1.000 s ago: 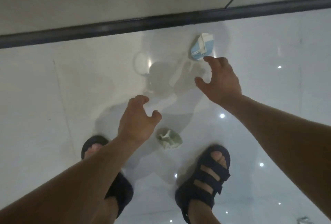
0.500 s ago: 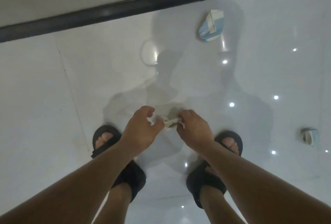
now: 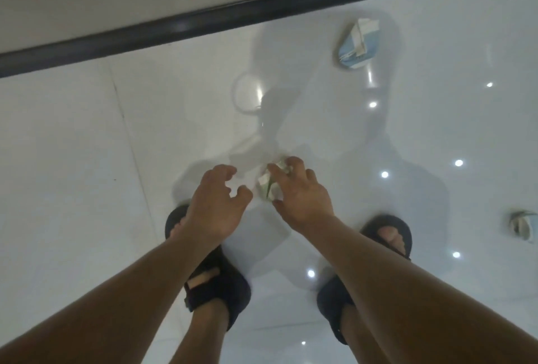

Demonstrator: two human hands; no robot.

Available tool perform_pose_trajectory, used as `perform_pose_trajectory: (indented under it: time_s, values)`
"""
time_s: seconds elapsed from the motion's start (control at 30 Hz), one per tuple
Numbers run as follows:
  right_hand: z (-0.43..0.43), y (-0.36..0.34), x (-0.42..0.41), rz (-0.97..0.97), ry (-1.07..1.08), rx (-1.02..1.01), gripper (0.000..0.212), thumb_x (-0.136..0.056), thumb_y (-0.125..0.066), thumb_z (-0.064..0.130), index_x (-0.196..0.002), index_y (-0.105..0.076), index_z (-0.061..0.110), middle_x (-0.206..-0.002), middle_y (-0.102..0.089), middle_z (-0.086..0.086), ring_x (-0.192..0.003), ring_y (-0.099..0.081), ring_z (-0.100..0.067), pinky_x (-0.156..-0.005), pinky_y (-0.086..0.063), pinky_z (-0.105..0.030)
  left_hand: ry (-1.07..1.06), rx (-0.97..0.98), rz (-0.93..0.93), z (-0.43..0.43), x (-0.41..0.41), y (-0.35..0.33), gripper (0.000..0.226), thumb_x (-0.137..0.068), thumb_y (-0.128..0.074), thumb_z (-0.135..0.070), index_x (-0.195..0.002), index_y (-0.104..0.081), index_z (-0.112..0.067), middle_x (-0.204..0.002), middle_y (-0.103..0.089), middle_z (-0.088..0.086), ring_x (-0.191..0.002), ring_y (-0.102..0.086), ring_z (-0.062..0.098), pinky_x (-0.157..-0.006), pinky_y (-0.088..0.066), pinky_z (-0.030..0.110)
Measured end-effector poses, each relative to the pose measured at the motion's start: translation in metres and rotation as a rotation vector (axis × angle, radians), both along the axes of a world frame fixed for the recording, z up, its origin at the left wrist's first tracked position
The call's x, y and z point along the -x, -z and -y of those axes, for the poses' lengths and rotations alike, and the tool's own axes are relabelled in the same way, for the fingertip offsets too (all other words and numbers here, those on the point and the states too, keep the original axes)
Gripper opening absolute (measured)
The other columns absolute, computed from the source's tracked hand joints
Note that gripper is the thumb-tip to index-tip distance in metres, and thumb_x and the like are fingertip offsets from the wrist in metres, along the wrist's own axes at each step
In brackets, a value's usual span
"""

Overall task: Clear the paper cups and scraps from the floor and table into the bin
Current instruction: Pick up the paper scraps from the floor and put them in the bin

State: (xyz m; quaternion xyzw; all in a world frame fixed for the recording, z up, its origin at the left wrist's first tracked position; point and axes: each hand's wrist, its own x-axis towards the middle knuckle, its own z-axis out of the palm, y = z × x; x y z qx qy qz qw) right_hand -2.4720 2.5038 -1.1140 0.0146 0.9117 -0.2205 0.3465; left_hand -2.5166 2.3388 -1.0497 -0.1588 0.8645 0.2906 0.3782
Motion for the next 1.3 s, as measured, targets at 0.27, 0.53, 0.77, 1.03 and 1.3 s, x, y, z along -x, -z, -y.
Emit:
perform_pose_trajectory:
  time_s: [0.27,0.53,0.77,1.03,1.3]
  values:
    - [-0.020,-0.033,0.015,-0.056,0.264,0.263,0.052,-0.079,-0.073,0.034,-0.126,-0.055,0.021,-0.119,-0.048,-0.004,-0.082,-0.064,-0.026,-0.073,-0.055,-0.034,-0.081,-0.188,0.101,-0.023,0.005,-0.010,0.052,-0.083,-0.064,-0.046,-0.128,-0.045,-0.028,-0.116,-0.053,-0.014,-0.094,-0.059,0.007,-0.075,-0.043,0.018]
    - [-0.098,-0.044,0.083,-0.131,0.089,0.237,0.100,-0.066,-0.084,0.047,-0.149,-0.030,0.029,-0.149,-0.032,0.000,-0.132,-0.034,-0.020,-0.104,-0.041,-0.036,-0.050,-0.261,-0.029,-0.059,0.034,-0.010,0.038,-0.080,-0.069,-0.029,-0.113,-0.052,-0.033,-0.090,-0.060,-0.016,-0.074,-0.057,-0.008,-0.059,-0.038,0.001]
    - [-0.146,0.009,0.198,-0.210,0.150,-0.239,0.091,-0.082,-0.073,0.041,-0.151,-0.015,0.039,-0.161,-0.003,-0.002,-0.148,-0.003,-0.032,-0.111,-0.030,-0.055,-0.092,-0.155,-0.026,-0.029,0.032,0.019,0.043,-0.078,-0.071,-0.029,-0.116,-0.050,-0.032,-0.096,-0.060,-0.009,-0.081,-0.059,0.009,-0.073,-0.046,0.012]
    - [-0.107,-0.005,0.158,-0.181,0.166,-0.064,0.058,-0.076,-0.075,0.025,-0.130,-0.054,0.024,-0.137,-0.037,-0.006,-0.125,-0.035,-0.030,-0.098,-0.042,-0.038,-0.024,-0.141,-0.083,-0.025,0.043,-0.004,0.058,-0.075,-0.074,-0.028,-0.127,-0.049,-0.029,-0.110,-0.056,-0.008,-0.092,-0.055,0.012,-0.075,-0.036,0.016]
    - [-0.031,-0.164,0.119,-0.206,0.244,0.218,0.064,-0.077,-0.075,0.030,-0.133,-0.045,0.024,-0.146,-0.030,-0.002,-0.126,-0.042,-0.026,-0.099,-0.049,-0.039,-0.014,-0.140,-0.080,-0.016,0.070,-0.124,0.064,-0.076,-0.068,-0.027,-0.133,-0.040,-0.029,-0.121,-0.044,-0.002,-0.095,-0.051,0.015,-0.075,-0.046,0.025]
